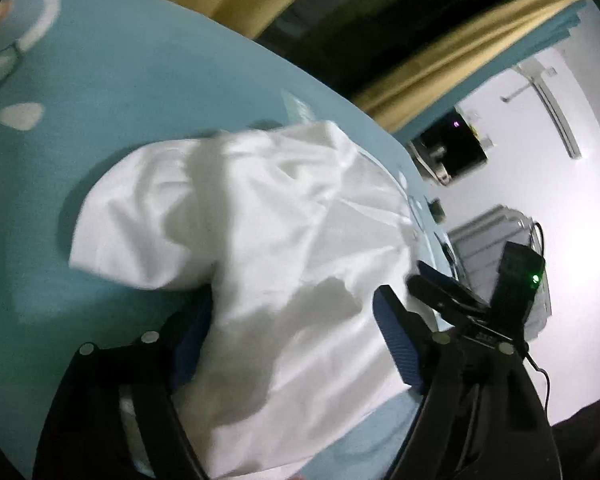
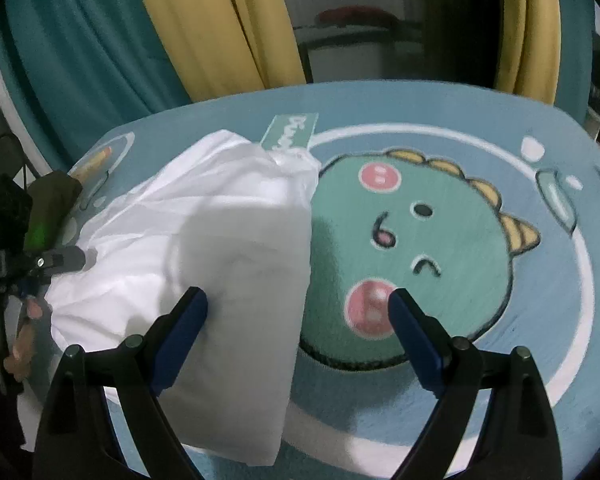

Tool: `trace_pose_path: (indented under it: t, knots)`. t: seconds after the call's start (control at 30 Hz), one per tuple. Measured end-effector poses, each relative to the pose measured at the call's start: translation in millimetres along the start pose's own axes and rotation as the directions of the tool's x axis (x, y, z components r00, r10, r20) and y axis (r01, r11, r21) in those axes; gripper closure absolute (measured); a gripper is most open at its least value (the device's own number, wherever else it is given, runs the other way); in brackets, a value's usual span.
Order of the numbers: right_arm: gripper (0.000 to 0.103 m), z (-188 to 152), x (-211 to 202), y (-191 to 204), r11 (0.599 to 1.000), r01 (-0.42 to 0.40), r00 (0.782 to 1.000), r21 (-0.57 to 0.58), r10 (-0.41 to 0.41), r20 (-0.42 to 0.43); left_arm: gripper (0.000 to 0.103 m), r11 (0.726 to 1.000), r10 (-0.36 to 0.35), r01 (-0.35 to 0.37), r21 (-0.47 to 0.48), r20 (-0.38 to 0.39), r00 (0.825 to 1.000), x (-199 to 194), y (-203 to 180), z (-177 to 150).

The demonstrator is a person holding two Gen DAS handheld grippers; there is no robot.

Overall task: Fold large clothes
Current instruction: 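Grasp the shirt bundle edge with the right tool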

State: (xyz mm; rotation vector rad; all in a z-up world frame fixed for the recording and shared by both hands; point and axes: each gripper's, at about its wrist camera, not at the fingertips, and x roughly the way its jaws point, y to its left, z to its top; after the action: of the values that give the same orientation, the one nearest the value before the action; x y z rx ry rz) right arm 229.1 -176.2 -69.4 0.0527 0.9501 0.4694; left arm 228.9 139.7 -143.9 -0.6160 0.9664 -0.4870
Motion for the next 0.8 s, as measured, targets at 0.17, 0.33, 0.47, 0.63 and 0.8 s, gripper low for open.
trace_pose_path:
  t: [0.17,0.33,0.47,0.63,0.8]
  knots:
    - [0.012,-1,-6,-3,1.0,-0.011,1.0,0.003,0.011,0.004,0.018,0.999,0.042,-0.042,0.019,0.002,0.999,5,-9,0]
    - [0.012,8,-15,-11,0.999,-0.032,0.999,0.026,0.031,0.04,0.018,0.986,0.149,-0.149,0.073,0.002,0.989,12,-22,3]
    - [0.012,16,-10,-15,0.998,-0.05,0.998,0.04,0.048,0.045,0.018,0.966,0.227,-0.227,0.124,0.009,0.974,18,-31,7]
    - [0.012,19,6,-13,0.993,-0.094,0.995,0.066,0.092,0.033,0.018,0.951,0.253,-0.251,0.179,0.012,0.967,24,-38,18]
    - [0.012,17,25,-9,0.984,-0.152,0.988,0.096,0.153,0.005,0.018,0.947,0.252,-0.25,0.201,0.017,0.968,29,-35,18]
